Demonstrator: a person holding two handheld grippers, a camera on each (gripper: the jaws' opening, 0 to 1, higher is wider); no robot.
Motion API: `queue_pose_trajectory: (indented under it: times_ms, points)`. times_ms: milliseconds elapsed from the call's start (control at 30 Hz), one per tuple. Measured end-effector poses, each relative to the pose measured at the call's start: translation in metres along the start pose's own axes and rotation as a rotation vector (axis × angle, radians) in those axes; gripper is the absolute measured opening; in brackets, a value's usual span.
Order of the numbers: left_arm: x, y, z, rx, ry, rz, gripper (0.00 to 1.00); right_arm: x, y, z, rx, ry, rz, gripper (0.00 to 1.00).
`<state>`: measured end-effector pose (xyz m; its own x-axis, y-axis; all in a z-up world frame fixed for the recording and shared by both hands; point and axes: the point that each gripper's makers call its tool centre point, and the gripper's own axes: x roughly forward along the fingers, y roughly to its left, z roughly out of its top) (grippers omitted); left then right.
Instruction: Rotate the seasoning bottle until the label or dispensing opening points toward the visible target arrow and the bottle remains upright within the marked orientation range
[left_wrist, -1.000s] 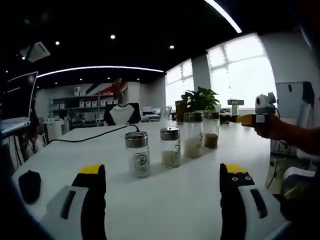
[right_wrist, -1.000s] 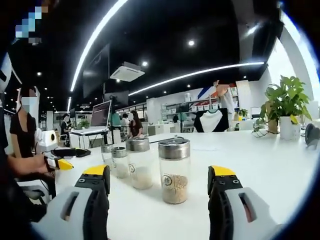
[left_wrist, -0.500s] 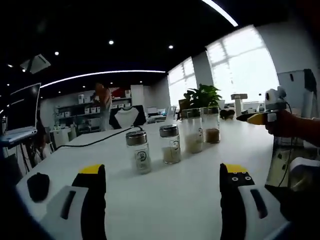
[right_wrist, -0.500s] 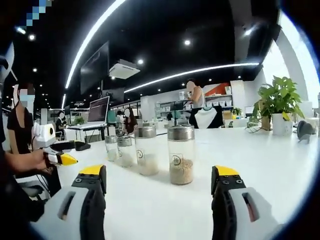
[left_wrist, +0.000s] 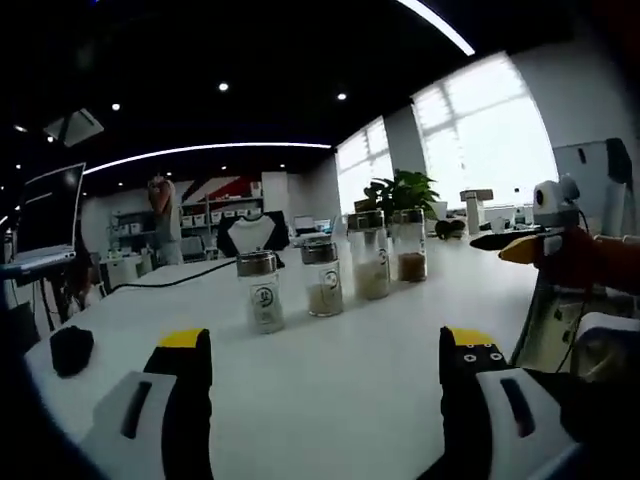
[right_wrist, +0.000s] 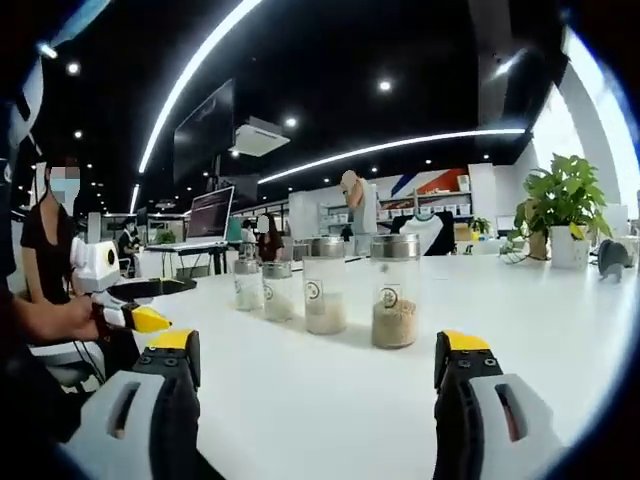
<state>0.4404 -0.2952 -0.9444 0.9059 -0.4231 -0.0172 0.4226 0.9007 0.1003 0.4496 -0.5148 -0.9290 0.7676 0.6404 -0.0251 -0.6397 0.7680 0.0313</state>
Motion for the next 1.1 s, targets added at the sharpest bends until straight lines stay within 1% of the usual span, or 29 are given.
queue_pose_trajectory:
  times_ms: [100,167,233,300,367,400,467,533,633,767,900,1000,1100]
  points:
    - [0.001,0.002,0.001,0.001,-0.004,0.007,1.0,-0.002,0.0,-0.008,0.011,0.022,-0.01,1.0]
    - [0.001,0.001,0.0,-0.013,-0.009,-0.01,1.0,-0.004,0.0,-0.011,0.005,0.037,-0.008,0.99]
    - [0.0,0.003,-0.002,-0.017,0.001,-0.011,1.0,-0.007,-0.002,-0.01,-0.004,0.039,-0.021,0.99]
    - [0.0,0.005,-0.001,-0.018,-0.001,-0.015,1.0,-0.009,-0.005,-0.007,0.001,0.03,-0.03,0.99]
    - [-0.003,0.007,-0.002,-0.022,-0.002,-0.033,1.0,-0.01,-0.008,-0.006,0.003,0.027,-0.042,0.99]
    - [-0.004,0.008,-0.004,-0.022,0.008,-0.036,1.0,-0.01,-0.009,-0.006,-0.001,0.028,-0.048,0.99]
    - [-0.006,0.013,-0.004,-0.027,0.016,-0.027,1.0,-0.012,-0.012,-0.005,-0.01,0.027,-0.068,0.99]
    - [-0.008,0.017,0.0,-0.044,0.001,-0.01,1.0,-0.012,-0.015,-0.003,-0.015,0.023,-0.092,0.99]
    - [-0.009,0.017,0.006,-0.031,-0.011,0.007,1.0,-0.012,-0.014,0.004,-0.023,0.005,-0.115,0.99]
    - [-0.008,0.015,0.011,-0.028,-0.017,0.016,1.0,-0.009,-0.01,0.009,-0.01,-0.011,-0.123,0.99]
    - [-0.008,0.013,0.014,-0.024,-0.022,0.022,1.0,-0.008,-0.009,0.012,-0.02,-0.011,-0.14,0.99]
    - [-0.007,0.012,0.016,-0.039,-0.019,0.019,1.0,-0.007,-0.009,0.011,-0.015,-0.004,-0.142,0.99]
    - [-0.008,0.013,0.018,-0.028,-0.02,0.029,1.0,-0.006,-0.006,0.012,-0.021,-0.005,-0.144,0.99]
